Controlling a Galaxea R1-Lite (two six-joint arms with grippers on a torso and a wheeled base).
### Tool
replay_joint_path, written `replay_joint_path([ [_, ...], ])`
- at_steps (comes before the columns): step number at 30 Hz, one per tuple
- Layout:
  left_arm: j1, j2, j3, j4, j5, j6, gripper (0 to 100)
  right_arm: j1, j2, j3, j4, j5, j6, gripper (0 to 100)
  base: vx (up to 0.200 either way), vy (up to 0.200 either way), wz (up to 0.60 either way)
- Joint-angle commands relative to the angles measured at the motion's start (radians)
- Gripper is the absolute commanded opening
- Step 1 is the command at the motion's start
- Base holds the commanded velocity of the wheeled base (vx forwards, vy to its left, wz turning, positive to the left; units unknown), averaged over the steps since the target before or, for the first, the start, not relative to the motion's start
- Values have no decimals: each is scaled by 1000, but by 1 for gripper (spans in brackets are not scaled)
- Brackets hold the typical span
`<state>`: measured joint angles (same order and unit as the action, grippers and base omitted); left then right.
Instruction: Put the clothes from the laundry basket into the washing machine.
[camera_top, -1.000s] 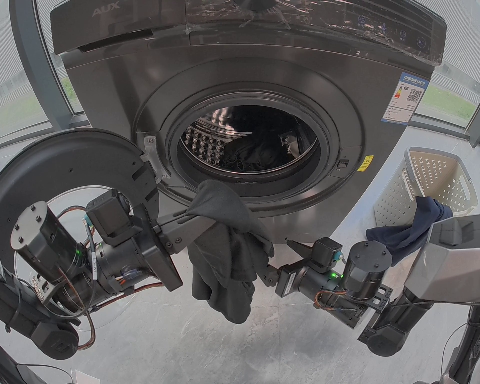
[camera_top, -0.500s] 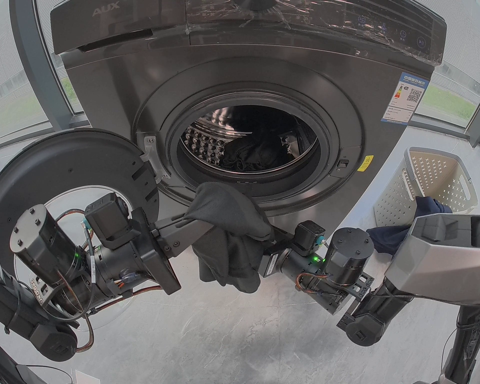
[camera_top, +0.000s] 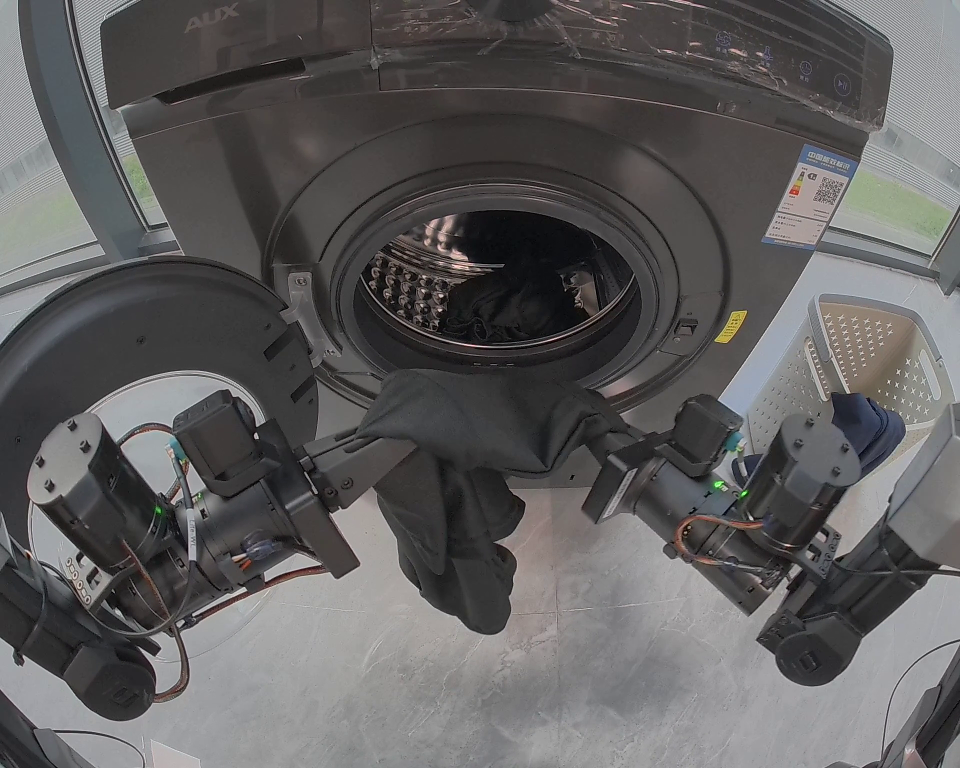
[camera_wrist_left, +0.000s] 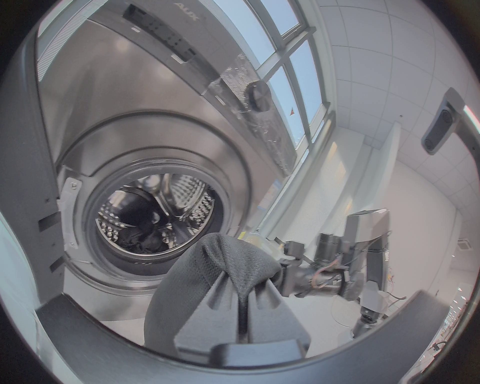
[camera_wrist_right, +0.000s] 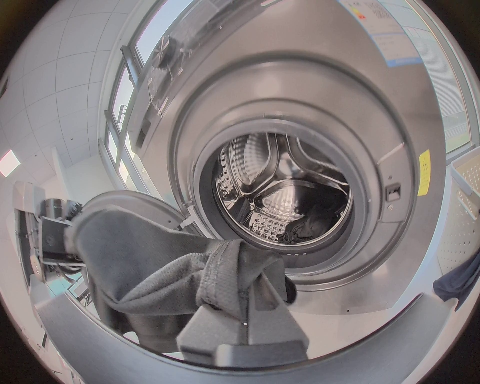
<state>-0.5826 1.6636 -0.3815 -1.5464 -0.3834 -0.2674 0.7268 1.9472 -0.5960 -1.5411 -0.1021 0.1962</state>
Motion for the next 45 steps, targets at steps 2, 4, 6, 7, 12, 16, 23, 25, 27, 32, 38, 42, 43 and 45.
replay_joint_path([
  [2,32,64,-14,0,47,2,0,3,-123,62,4,7,-1,0,0,0,0],
  [4,44,91,-17,5,51,2,100,10,-129,79,2,5,-1,0,0,0,0],
  [6,50,125,-8,3,61,2,100,13,-131,84,2,5,-3,0,0,0,0],
  [7,53,150,-5,0,80,5,100,14,-131,84,4,5,-3,0,0,0,0],
  [12,52,208,9,-1,156,39,100,22,-131,82,16,5,-6,0,0,0,0],
  [16,26,209,18,-1,153,57,100,45,-129,77,21,-1,-4,0,0,0,0],
  [23,-60,225,6,-1,141,68,100,59,-125,59,21,-7,-3,0,0,0,0],
  [25,-79,242,-7,-1,133,68,100,59,-125,59,19,-8,-1,0,0,0,0],
  [27,-91,262,-19,-3,132,70,100,57,-123,59,19,-10,0,0,0,0,0],
  [32,-95,304,-60,-3,123,96,100,60,-122,59,16,-21,2,0,0,0,0],
  [38,-80,370,-131,-3,120,108,100,74,-126,61,16,-24,5,0,0,0,0],
  [42,-66,409,-174,-3,120,114,100,88,-128,59,15,-25,6,0,0,0,0],
  [43,-63,420,-185,-3,120,120,100,88,-129,61,15,-25,6,0,0,0,0],
  [45,-49,438,-212,-3,121,132,100,91,-129,62,12,-25,6,0,0,0,0],
])
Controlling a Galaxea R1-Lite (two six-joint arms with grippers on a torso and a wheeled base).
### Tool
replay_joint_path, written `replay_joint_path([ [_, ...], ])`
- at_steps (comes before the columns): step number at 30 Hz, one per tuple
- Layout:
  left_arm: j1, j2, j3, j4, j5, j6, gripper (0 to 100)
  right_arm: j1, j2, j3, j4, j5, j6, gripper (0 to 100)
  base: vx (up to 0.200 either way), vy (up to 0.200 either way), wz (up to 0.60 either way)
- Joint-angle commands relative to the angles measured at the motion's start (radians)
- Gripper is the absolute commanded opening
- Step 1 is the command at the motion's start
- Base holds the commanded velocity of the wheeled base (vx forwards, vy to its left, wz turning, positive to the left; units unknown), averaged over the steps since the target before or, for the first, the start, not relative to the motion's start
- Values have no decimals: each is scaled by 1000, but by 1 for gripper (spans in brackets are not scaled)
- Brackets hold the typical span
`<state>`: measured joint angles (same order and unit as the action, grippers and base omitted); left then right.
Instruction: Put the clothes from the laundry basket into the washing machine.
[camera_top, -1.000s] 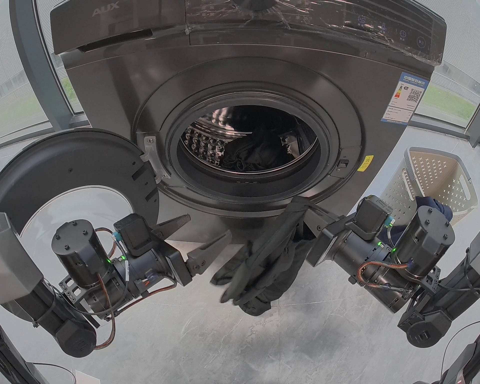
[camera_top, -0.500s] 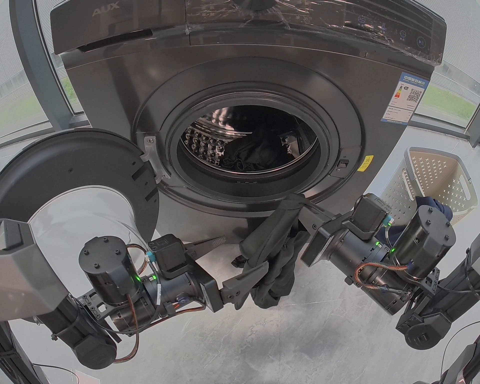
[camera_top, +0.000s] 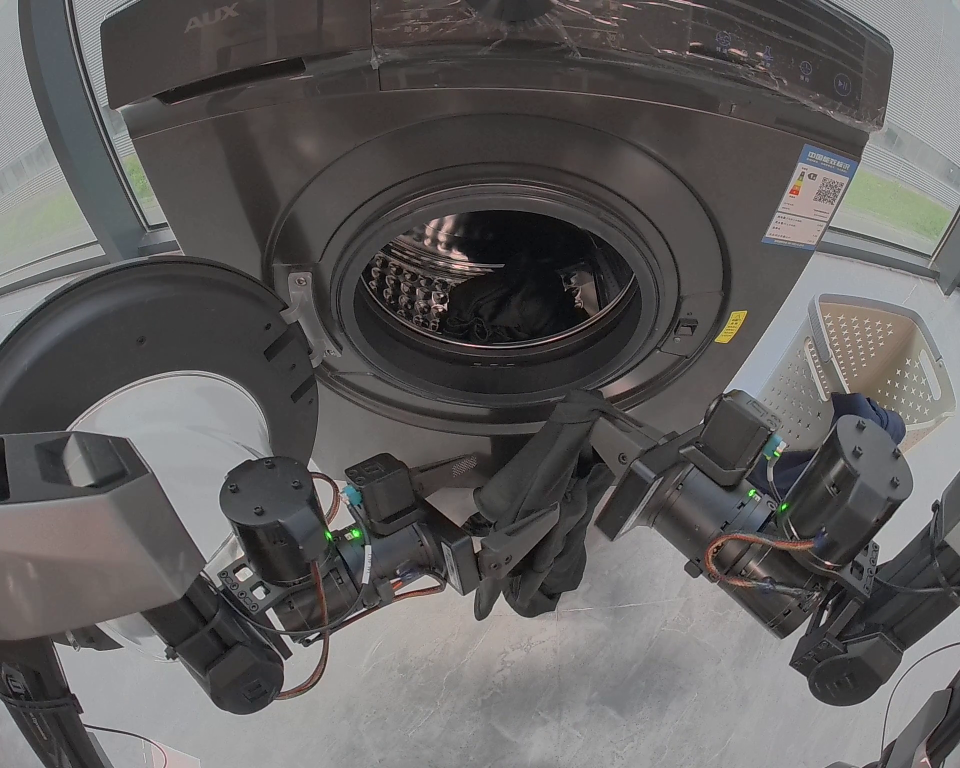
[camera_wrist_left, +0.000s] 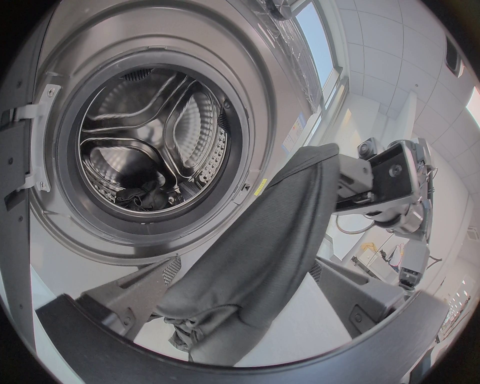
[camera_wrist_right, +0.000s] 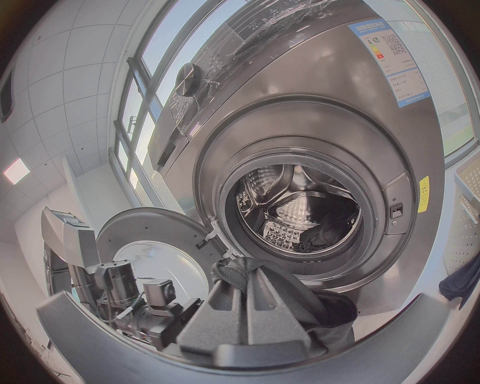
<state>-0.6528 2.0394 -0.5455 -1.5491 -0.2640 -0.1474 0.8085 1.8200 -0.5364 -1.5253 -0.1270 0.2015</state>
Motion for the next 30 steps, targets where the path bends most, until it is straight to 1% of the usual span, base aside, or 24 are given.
replay_joint_path([
  [1,21,64,-50,0,2,12,100,11,-1,3,-4,0,1,0,0,0,0],
  [9,30,85,-94,0,9,14,100,14,-1,7,-9,1,3,0,0,0,0],
  [10,30,85,-99,0,9,12,0,14,-1,7,-9,0,3,0,0,0,0],
  [17,16,79,-103,0,3,12,0,14,5,9,-12,1,4,0,0,0,0],
  [23,-4,58,-100,-2,8,14,0,12,7,13,-13,1,6,0,0,0,0],
  [28,-10,-8,-90,0,11,9,0,11,19,10,-13,1,24,0,0,0,0],
  [29,-10,-25,-88,0,11,8,0,11,22,10,-13,1,26,100,0,0,0],
  [30,-5,-41,-83,0,11,6,0,9,22,12,-13,1,29,100,0,0,0],
])
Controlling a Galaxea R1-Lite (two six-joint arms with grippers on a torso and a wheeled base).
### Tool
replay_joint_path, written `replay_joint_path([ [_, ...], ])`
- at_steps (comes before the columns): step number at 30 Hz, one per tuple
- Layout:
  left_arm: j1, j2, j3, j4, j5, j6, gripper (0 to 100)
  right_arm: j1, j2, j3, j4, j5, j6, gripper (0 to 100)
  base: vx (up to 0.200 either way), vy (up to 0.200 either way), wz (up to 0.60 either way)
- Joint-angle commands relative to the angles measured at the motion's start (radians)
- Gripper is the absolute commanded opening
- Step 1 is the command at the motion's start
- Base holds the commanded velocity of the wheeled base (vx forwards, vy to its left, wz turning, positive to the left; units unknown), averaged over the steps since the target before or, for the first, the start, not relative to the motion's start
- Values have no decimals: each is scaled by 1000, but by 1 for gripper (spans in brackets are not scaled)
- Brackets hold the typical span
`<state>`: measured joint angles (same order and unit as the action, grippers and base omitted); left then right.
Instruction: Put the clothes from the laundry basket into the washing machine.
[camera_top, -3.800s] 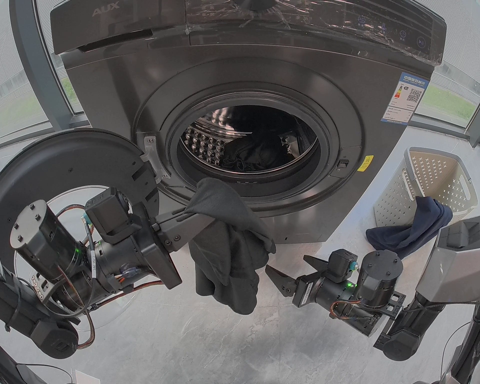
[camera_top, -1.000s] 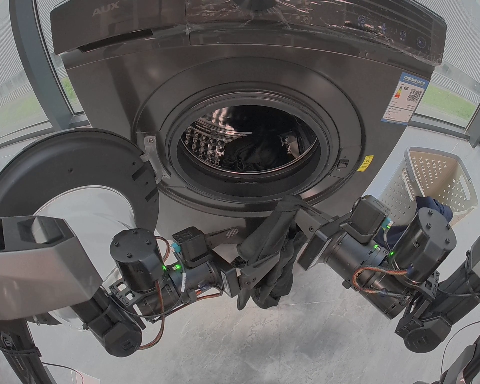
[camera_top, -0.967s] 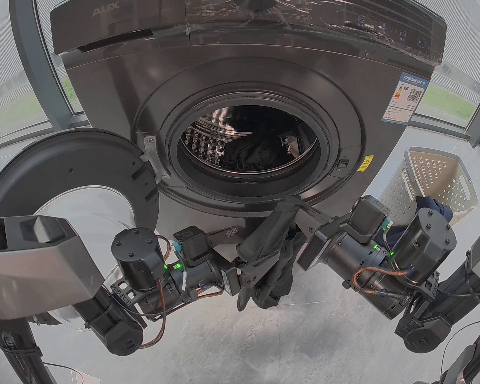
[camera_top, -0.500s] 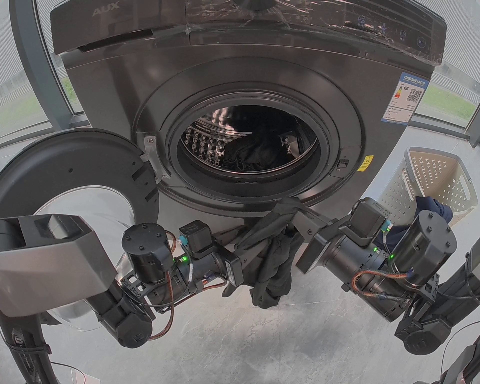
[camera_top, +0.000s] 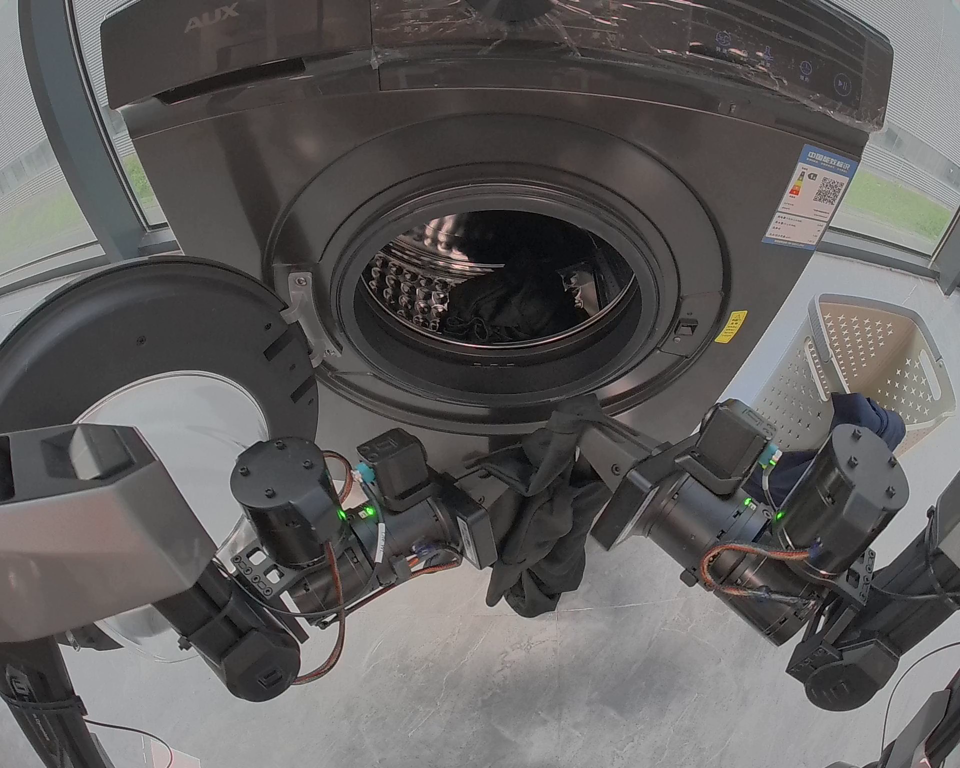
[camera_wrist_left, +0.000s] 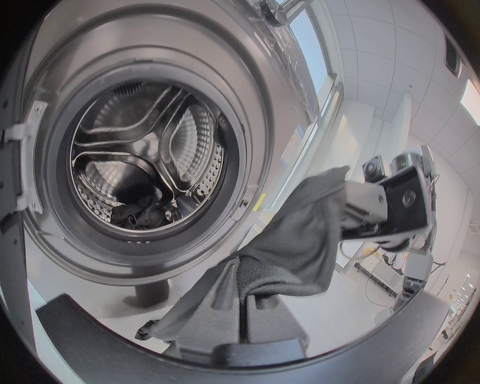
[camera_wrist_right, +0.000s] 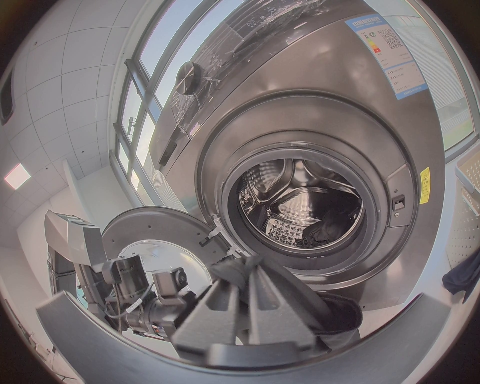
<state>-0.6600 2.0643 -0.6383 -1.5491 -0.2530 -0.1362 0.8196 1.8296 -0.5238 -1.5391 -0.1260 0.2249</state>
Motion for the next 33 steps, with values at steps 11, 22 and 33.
replay_joint_path([
  [11,13,-171,35,1,-11,-11,0,-53,5,192,-1,12,48,100,0,0,0],
  [22,26,-200,-31,29,18,-17,0,-97,66,286,-1,31,48,100,0,0,0],
  [33,48,-197,-216,149,86,-17,0,1,181,252,-3,34,36,100,0,0,0],
])
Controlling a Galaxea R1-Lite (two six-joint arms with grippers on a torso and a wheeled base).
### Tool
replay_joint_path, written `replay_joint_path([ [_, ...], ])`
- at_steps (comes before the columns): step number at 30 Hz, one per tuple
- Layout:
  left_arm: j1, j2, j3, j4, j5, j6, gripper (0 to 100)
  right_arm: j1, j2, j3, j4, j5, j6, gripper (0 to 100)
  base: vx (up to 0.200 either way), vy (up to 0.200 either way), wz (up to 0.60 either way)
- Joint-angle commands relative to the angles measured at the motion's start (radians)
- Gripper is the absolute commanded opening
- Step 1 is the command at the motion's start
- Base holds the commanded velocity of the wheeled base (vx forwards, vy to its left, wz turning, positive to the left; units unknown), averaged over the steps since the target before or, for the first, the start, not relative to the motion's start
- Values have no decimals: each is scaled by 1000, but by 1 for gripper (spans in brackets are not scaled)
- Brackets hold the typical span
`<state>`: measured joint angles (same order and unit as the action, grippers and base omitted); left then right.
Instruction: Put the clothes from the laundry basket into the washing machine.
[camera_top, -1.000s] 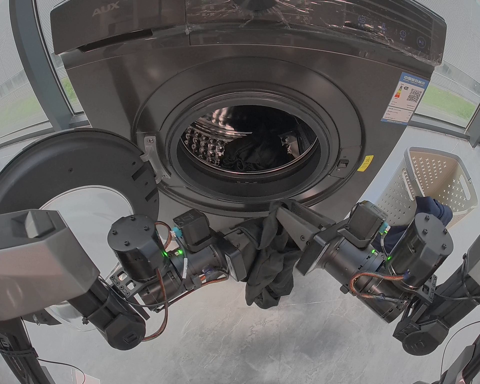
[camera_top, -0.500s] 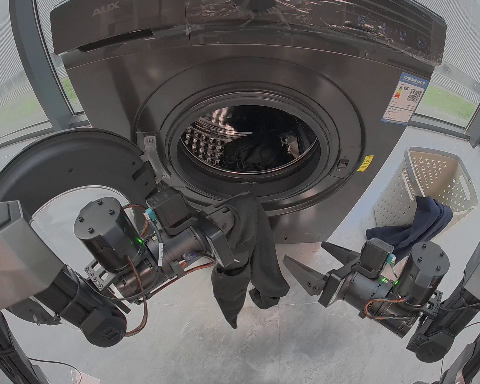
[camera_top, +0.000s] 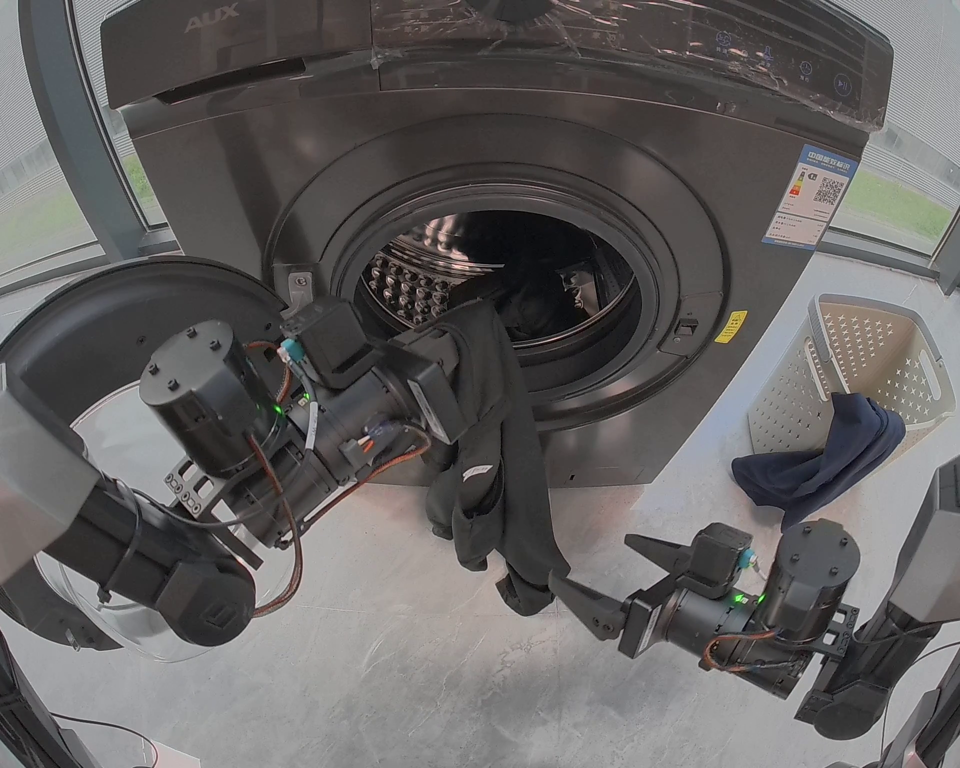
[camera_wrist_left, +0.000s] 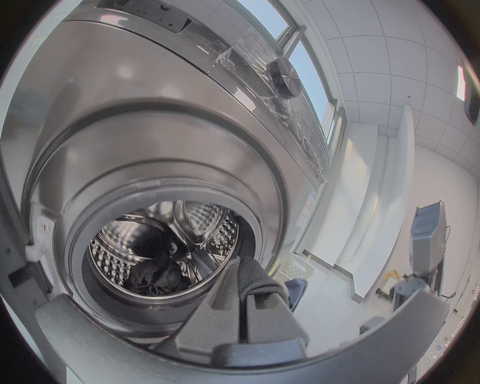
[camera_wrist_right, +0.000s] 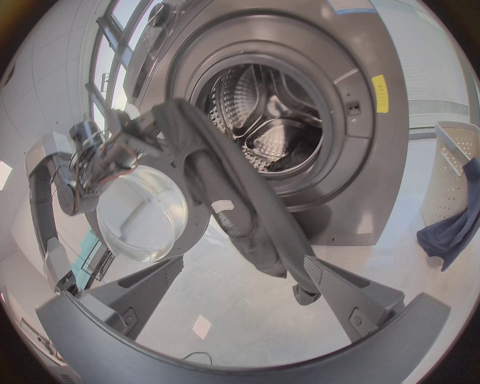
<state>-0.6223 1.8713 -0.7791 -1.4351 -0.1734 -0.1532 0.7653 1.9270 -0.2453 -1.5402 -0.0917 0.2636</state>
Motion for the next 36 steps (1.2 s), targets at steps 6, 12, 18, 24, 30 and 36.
replay_joint_path([
  [6,10,-11,-100,47,6,0,0,66,208,-137,-1,-3,-7,100,0,0,0],
  [12,10,-41,-98,48,5,0,0,65,311,-267,-1,-6,-58,100,0,0,0],
  [18,10,-47,-92,48,5,0,0,78,400,-430,-3,-11,-60,100,0,0,0],
  [24,7,-46,-89,47,6,0,0,63,495,-580,-1,-13,-61,100,0,0,0],
  [30,1,-46,-88,47,8,0,0,19,578,-704,-1,-14,-73,100,0,0,0],
  [36,6,-57,-74,47,8,0,0,-26,586,-766,-3,-17,-98,0,0,0,0],
])
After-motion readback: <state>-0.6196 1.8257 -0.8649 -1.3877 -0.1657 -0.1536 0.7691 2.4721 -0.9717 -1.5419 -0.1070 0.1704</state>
